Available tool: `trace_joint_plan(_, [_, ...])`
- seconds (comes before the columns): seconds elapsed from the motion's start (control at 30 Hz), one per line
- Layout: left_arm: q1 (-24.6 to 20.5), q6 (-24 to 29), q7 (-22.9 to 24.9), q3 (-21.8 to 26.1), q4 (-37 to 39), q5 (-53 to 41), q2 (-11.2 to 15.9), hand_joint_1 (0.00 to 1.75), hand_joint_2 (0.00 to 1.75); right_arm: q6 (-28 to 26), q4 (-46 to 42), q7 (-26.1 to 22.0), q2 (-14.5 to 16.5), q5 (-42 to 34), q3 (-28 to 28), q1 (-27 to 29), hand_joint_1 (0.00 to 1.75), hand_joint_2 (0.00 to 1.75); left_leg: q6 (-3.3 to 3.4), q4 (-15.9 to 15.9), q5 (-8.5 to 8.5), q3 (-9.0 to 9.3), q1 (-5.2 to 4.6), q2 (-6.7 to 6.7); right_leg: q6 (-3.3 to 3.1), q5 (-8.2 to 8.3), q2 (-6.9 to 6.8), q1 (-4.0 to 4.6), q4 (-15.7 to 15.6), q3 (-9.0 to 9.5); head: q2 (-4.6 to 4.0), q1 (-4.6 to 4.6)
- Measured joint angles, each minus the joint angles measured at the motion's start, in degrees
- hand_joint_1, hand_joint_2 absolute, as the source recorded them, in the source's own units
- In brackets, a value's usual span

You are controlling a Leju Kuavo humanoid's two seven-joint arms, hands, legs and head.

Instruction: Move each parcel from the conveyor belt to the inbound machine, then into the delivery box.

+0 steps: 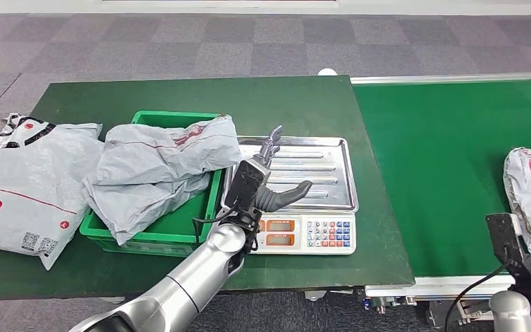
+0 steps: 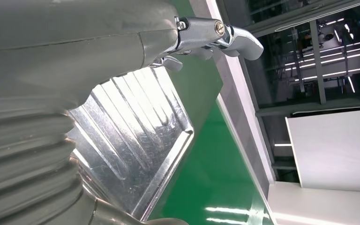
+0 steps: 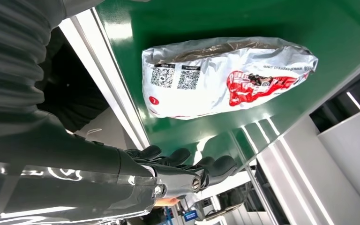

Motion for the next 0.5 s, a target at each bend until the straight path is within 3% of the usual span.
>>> trace_joint_plan(0.5, [0.2,-0.4,0.5,0.1,-0.6,-3.0,0.0,0.00,1.75,-0.2,4.0,-0.5,-0.3,1.0,0.0,-3.6,0.00,1.75,0.01,0.0,0.00,-0.01,0.00,0.00,0.00,0.00,-0.02,0.00,0.0,0.01,0.00,0.01])
